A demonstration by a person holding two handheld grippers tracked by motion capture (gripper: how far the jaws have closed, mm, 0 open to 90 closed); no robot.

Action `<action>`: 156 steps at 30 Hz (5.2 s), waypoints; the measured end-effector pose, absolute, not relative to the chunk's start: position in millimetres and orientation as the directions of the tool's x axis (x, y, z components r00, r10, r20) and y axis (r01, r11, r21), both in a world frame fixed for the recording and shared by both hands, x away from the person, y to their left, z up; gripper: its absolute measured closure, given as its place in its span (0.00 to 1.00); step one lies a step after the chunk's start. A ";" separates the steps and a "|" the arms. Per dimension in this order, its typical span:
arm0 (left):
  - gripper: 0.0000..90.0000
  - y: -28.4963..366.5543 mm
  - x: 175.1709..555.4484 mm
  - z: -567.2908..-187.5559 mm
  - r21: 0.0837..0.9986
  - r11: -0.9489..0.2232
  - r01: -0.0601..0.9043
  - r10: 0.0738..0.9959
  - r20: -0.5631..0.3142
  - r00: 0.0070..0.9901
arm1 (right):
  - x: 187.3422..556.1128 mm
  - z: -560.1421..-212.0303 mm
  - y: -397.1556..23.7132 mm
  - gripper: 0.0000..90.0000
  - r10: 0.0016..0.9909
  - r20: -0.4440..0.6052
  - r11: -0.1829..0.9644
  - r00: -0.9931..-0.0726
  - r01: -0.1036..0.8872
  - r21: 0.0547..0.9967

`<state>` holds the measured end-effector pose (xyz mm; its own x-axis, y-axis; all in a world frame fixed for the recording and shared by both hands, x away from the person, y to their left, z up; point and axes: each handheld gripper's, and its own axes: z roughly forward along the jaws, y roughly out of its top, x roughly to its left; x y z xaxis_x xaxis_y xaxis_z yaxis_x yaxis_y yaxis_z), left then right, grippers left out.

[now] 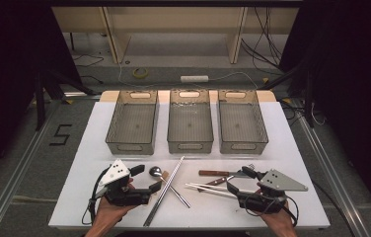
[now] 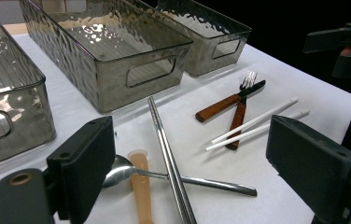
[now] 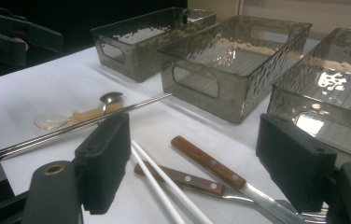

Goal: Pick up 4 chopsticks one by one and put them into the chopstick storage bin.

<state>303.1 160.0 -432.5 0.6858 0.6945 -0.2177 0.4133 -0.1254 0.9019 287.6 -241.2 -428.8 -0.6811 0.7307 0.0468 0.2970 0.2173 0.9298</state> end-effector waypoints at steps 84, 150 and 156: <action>0.17 163.6 303.7 -431.0 0.903 -0.125 0.412 0.691 -0.219 0.689 | 335.2 -456.0 -213.4 0.92 0.281 -0.085 0.938 -0.956 0.255 0.235; 0.48 78.8 319.7 -432.9 0.680 -0.653 0.333 0.440 -0.017 0.898 | 325.6 -396.3 -158.4 0.94 0.101 -0.111 0.905 -0.989 0.045 0.423; 0.61 75.9 316.6 -434.5 0.650 -0.698 0.300 0.403 0.011 0.915 | 321.4 -393.9 -154.2 0.94 0.074 -0.107 0.906 -0.992 0.022 0.423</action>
<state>316.6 75.9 -434.5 0.9150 0.4033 0.0106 0.3002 -0.6983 0.6498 321.4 -154.2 -393.9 -0.9915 0.0741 -0.1069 0.0221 0.9060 0.4227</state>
